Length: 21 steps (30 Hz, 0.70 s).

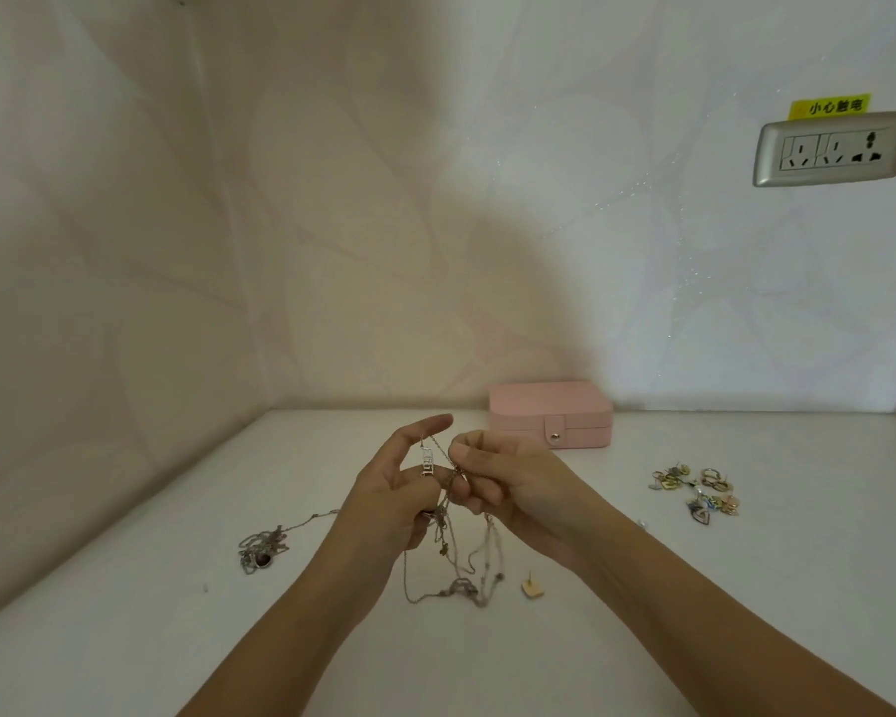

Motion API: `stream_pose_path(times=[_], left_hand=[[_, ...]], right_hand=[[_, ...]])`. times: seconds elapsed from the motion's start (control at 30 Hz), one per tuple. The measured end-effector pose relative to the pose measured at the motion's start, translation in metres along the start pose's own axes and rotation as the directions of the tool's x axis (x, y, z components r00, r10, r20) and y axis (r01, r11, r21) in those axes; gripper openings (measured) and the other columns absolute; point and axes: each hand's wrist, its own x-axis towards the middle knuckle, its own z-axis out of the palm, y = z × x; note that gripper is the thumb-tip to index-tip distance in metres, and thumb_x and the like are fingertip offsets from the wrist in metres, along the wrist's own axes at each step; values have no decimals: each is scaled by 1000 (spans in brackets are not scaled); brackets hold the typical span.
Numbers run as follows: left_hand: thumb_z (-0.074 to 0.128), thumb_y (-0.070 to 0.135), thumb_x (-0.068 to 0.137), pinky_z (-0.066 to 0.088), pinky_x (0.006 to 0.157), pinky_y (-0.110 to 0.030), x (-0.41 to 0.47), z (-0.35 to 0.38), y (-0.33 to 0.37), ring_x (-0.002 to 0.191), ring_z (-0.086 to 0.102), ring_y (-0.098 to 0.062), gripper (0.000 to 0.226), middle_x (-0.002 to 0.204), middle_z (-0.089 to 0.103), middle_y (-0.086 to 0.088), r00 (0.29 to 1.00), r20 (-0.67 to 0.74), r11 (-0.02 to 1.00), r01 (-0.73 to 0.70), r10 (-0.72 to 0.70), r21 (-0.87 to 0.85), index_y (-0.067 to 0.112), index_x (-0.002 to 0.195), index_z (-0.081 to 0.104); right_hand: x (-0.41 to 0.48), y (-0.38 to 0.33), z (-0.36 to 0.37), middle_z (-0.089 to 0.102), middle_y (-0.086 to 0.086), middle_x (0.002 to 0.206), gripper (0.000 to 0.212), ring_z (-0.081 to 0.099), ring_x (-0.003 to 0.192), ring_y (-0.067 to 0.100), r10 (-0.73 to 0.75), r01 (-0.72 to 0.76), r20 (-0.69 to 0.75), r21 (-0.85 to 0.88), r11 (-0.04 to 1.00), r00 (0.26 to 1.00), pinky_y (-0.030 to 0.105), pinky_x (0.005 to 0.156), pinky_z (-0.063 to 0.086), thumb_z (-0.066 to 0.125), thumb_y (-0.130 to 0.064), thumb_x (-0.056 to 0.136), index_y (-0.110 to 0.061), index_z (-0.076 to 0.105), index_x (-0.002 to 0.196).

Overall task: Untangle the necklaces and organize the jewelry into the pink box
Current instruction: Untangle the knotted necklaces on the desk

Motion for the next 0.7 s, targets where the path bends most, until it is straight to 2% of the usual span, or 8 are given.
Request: stream_pose_path(times=[0.07, 0.17, 0.33, 0.4, 0.5, 0.6, 0.63, 0.7], left_hand=[[44, 3, 60, 24, 40, -16, 0, 0, 0, 42, 26, -7, 70, 74, 55, -10, 1000, 25, 1000, -2, 2, -15, 35, 121, 57], [44, 1, 60, 21, 42, -18, 0, -5, 2, 43, 25, -7, 73, 74, 59, -5, 998, 55, 999, -11, 13, -37, 36, 123, 54], [43, 1, 60, 26, 41, -15, -3, -2, 4, 44, 28, -7, 72, 69, 62, -4, 986, 165, 999, -5, -1, 34, 35, 121, 58], [43, 1, 60, 25, 39, -14, -3, -2, 4, 43, 26, -7, 70, 71, 64, -9, 985, 171, 1000, 6, -8, 14, 33, 120, 59], [52, 7, 68, 23, 40, -16, -3, -3, 4, 45, 23, -9, 55, 77, 56, -16, 991, 131, 999, 23, -27, 30, 34, 116, 61], [54, 9, 91, 26, 41, -16, -2, 0, 0, 41, 29, -9, 30, 69, 60, -9, 1000, 27, 993, -19, 16, 118, 28, 114, 61], [53, 9, 94, 31, 41, -14, -1, 1, -2, 40, 37, -7, 27, 65, 63, -5, 998, -34, 985, -45, 52, 168, 25, 114, 60], [54, 9, 94, 41, 48, -10, 1, -1, -6, 45, 53, -4, 28, 60, 66, -2, 984, -128, 956, -87, 127, 282, 26, 115, 57]], right_hand=[[-1, -4, -2, 49, 2, 50, 6, 54, 58, 14, -17, 18, 9, -54, 998, 1000, 20, 62, 48, 60, -12, 91, -6, 60, 88], [-3, -12, -10, 65, 7, 66, 12, 63, 67, 17, -7, 14, 75, -91, 996, 997, 24, 75, 52, 64, -14, 84, -7, 63, 94], [-10, -25, -16, 55, -1, 56, 14, 49, 56, 11, 65, -11, 206, -252, 968, 976, 21, 62, 42, 65, 0, 83, -7, 67, 95], [-13, -28, -12, 52, -5, 54, 20, 48, 53, 9, 56, 10, 203, -309, 951, 977, 21, 61, 38, 63, 5, 80, -4, 64, 98], [-14, -28, -5, 62, 1, 79, 26, 60, 63, 14, -28, 67, 91, -462, 884, 995, 22, 59, 45, 63, 5, 76, -11, 68, 97], [-12, -23, -1, 71, -4, 86, 22, 67, 73, 27, -118, 94, 0, -606, 790, 993, 44, 79, 53, 67, -2, 79, -18, 69, 92], [-12, -22, -1, 73, -5, 85, 21, 66, 74, 26, -117, 91, 4, -651, 754, 993, 47, 83, 52, 68, -5, 80, -21, 69, 93], [-13, -22, -1, 72, -13, 88, 25, 61, 73, 14, -40, 52, 34, -697, 715, 999, 41, 85, 52, 67, -5, 82, -24, 70, 97]])
